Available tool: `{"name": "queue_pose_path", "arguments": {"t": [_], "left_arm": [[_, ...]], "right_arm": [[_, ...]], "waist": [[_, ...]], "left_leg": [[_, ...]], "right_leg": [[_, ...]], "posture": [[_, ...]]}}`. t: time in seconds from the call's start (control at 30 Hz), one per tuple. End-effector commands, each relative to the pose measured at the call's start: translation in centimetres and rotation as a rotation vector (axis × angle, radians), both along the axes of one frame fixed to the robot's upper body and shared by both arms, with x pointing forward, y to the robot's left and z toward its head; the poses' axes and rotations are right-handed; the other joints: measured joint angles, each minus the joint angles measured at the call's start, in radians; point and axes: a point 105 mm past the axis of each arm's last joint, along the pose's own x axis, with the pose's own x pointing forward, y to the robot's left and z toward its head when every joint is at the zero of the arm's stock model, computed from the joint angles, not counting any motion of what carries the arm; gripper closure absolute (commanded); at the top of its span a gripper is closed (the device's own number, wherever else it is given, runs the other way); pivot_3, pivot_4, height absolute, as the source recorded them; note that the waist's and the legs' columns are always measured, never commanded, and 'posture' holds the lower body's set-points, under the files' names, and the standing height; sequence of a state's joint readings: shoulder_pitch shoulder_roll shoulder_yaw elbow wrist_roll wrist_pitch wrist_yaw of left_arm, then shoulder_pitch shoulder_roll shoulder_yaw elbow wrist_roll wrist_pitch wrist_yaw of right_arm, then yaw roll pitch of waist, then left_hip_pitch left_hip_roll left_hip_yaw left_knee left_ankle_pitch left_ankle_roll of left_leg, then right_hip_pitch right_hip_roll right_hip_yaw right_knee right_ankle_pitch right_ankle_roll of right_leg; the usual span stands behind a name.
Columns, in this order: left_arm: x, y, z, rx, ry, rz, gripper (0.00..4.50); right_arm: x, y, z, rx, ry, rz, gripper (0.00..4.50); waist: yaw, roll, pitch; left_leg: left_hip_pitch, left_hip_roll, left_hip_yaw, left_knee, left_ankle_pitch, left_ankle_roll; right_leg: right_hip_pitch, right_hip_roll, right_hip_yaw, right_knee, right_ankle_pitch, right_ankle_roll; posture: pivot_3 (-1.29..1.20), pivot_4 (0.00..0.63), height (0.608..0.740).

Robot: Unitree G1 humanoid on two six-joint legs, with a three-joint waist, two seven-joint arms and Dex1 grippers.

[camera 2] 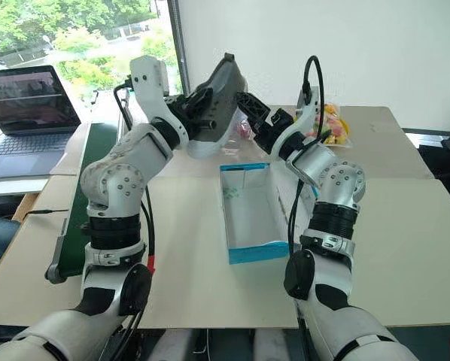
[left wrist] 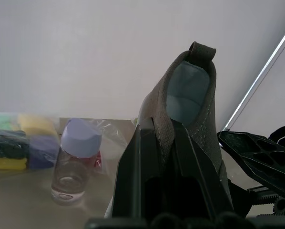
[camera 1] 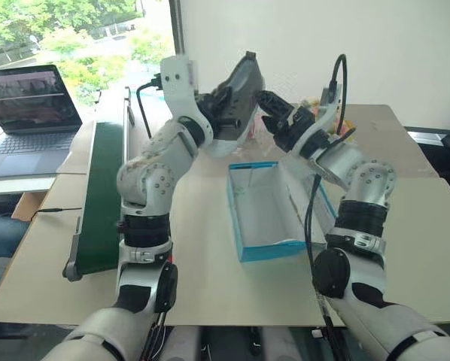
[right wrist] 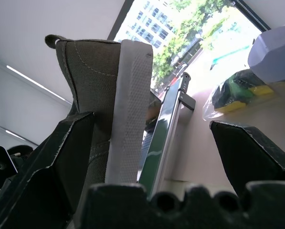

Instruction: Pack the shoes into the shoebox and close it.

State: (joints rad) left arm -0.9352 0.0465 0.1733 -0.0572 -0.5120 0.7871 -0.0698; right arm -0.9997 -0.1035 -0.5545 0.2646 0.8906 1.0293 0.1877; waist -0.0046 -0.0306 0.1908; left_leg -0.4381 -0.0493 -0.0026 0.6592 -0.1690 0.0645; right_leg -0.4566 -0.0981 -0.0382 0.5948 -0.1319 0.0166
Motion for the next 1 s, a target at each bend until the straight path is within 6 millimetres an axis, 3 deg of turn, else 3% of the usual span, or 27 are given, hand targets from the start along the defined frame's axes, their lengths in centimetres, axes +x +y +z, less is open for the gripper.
{"name": "queue_pose_path", "arguments": {"t": [0.03,0.17,0.27,0.53,0.63,0.67,0.8,0.9,1.0], "left_arm": [[-0.5,-1.1,1.7,-0.014,-0.069,-0.027,4.45],[-0.4,-1.3,1.5,-0.017,-0.061,-0.031,4.45],[-0.4,-1.5,1.2,-0.010,-0.057,-0.039,4.50],[-0.9,-1.8,0.4,0.027,-0.019,-0.084,4.50],[-1.3,-2.0,-0.3,0.066,-0.002,-0.119,4.50],[-1.6,-2.0,-0.5,0.079,0.001,-0.138,4.50],[-4.7,-2.7,-2.2,0.236,0.021,-0.353,3.16],[-5.8,-1.1,-2.6,0.311,0.027,-0.401,2.06],[-6.5,0.9,-2.4,0.397,0.004,-0.418,2.04]], "right_arm": [[-0.8,0.2,1.4,0.006,-0.057,0.010,0.00],[-1.0,0.2,1.6,-0.002,-0.067,0.010,0.00],[-1.2,0.4,1.5,-0.030,-0.078,0.012,0.78],[-1.3,0.2,1.8,-0.043,-0.099,0.009,3.52],[-1.2,0.1,1.9,-0.044,-0.103,0.007,4.22],[-1.2,0.1,1.9,-0.045,-0.103,0.005,4.27],[-1.1,-0.2,1.9,-0.057,-0.113,-0.014,4.29],[-1.0,-0.8,2.0,-0.084,-0.119,-0.041,4.30],[-1.1,-1.7,2.8,-0.112,-0.126,-0.058,4.30]], "waist": [[0.000,0.000,0.000],[-0.001,0.000,0.000],[-0.002,0.000,0.000],[-0.002,0.000,0.000],[-0.003,0.000,0.000],[-0.005,0.000,0.000],[-0.010,0.000,0.000],[-0.010,0.001,0.001],[-0.010,0.002,0.001]], "left_leg": [[0.000,0.001,0.000,0.000,0.000,0.000],[0.000,0.002,0.001,0.001,0.000,0.000],[0.000,0.003,0.001,0.001,0.000,0.000],[0.000,0.005,0.002,0.001,0.000,0.000],[0.000,0.005,0.002,0.001,0.000,0.000],[0.000,0.005,0.002,0.001,0.000,0.000],[0.000,0.008,0.003,0.001,0.000,0.000],[0.000,0.009,0.003,0.001,0.000,0.000],[0.000,0.009,0.003,0.001,0.000,0.000]], "right_leg": [[0.000,0.001,0.000,0.000,-0.001,0.001],[0.000,0.002,0.000,0.000,0.000,0.002],[0.000,0.002,0.000,0.000,0.000,0.002],[0.000,0.004,0.000,-0.001,0.000,0.002],[0.000,0.004,0.000,-0.001,0.000,0.002],[0.000,0.004,0.000,-0.001,0.000,0.002],[0.000,0.006,0.001,-0.001,0.000,0.001],[-0.001,0.007,0.000,0.000,-0.001,0.001],[-0.001,0.008,0.000,-0.001,0.000,0.000]], "posture": [[0.00,0.150,0.738],[0.00,0.150,0.738],[0.00,0.150,0.738],[0.00,0.150,0.738],[0.00,0.150,0.738],[0.00,0.150,0.738],[0.00,0.150,0.738],[0.00,0.150,0.738],[0.00,0.150,0.738]]}}
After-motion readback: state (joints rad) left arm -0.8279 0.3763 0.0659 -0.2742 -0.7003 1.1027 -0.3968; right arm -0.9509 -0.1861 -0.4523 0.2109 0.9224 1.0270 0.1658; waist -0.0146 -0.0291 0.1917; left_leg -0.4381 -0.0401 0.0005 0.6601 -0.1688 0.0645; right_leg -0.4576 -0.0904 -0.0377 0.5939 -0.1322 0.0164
